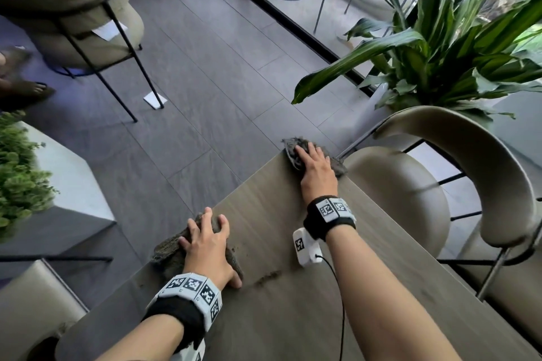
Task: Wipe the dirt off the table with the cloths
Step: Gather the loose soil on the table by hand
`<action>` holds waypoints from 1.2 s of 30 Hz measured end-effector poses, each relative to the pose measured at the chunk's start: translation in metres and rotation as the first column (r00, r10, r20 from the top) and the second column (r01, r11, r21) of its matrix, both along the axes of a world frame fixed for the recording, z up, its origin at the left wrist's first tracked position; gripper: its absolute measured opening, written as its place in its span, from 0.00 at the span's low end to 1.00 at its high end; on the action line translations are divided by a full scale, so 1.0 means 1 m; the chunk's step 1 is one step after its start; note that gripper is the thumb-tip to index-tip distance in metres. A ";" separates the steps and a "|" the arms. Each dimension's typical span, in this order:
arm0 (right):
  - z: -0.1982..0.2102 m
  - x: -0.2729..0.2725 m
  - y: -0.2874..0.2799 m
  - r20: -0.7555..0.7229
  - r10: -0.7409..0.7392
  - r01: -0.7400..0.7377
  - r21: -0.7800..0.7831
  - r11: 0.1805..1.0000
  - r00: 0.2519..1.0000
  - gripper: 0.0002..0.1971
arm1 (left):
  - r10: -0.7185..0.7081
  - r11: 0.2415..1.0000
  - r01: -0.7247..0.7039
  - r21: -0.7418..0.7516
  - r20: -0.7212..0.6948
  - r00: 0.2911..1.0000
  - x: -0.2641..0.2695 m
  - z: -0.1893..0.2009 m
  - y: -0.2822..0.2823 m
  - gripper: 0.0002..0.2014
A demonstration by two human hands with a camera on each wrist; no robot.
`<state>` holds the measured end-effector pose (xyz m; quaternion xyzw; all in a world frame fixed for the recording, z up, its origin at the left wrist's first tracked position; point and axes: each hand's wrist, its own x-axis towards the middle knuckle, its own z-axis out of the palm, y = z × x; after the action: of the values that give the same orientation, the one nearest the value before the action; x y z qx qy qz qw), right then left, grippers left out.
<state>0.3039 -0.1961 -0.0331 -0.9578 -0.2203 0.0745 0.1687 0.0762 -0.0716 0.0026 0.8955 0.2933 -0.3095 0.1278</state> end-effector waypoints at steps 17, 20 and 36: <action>0.028 -0.141 0.018 -0.065 0.372 -0.371 0.034 0.928 0.926 0.29 | 0.009 1.000 -0.009 -0.011 -0.005 1.000 0.001 0.011 -0.002 0.70; 0.021 -0.151 0.006 -0.183 0.408 -0.424 -0.059 0.904 0.895 0.36 | 0.008 1.000 -0.008 -0.010 -0.006 1.000 0.001 0.011 -0.002 0.69; 0.013 0.017 -0.086 -0.100 -0.123 0.119 -0.041 0.992 0.987 0.37 | 0.006 1.000 -0.005 -0.018 0.006 1.000 0.001 0.004 0.001 0.69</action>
<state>0.3211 -0.2825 -0.0203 -0.9671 -0.1516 0.1169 0.1673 0.0773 -0.0707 0.0064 0.8945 0.2926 -0.3089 0.1375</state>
